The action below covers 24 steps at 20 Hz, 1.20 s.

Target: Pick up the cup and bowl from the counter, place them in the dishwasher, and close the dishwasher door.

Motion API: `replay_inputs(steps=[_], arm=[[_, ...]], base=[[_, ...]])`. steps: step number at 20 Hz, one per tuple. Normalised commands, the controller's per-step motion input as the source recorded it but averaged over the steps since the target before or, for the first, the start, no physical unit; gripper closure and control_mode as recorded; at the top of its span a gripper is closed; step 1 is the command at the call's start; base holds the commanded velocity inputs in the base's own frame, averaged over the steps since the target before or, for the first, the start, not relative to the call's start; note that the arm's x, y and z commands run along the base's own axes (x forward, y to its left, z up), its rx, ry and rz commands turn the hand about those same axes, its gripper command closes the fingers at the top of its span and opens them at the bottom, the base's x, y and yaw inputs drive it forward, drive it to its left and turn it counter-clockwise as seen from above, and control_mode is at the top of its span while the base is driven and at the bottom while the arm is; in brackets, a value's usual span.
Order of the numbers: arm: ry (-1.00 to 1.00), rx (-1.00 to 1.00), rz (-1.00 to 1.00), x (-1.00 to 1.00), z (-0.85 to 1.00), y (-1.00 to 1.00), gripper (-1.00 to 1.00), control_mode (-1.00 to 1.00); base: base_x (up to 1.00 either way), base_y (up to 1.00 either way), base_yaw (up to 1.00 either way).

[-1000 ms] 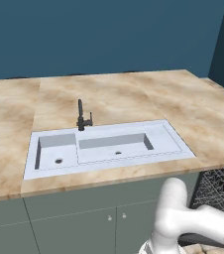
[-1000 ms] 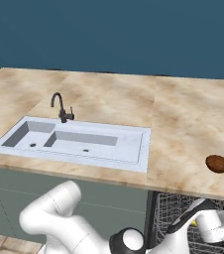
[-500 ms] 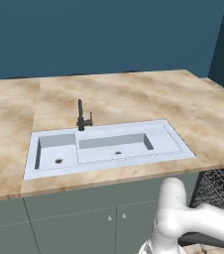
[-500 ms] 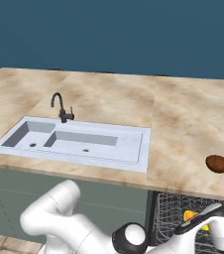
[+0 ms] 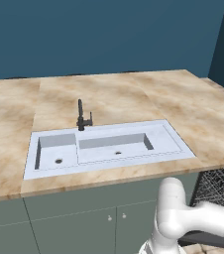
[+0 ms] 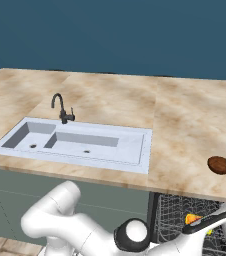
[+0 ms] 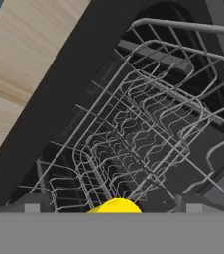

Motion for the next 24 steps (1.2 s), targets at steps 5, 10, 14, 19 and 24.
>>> replay_inputs(steps=[5,10,14,19,24], arm=[[-0.01,0.0,0.0,0.0,0.56,0.0,-1.0,-1.0],[0.0,0.0,0.0,0.0,0.45,0.07,-1.0,-1.0],[0.0,0.0,0.0,0.0,0.4,0.17,-1.0,-1.0],[0.0,0.0,0.0,0.0,0.37,0.22,-1.0,-1.0],[0.0,0.0,0.0,0.0,0.35,0.28,-1.0,-1.0]], base=[[0.0,0.0,0.0],[0.0,0.0,0.0],[0.0,0.0,0.0],[0.0,0.0,0.0],[0.0,0.0,0.0]])
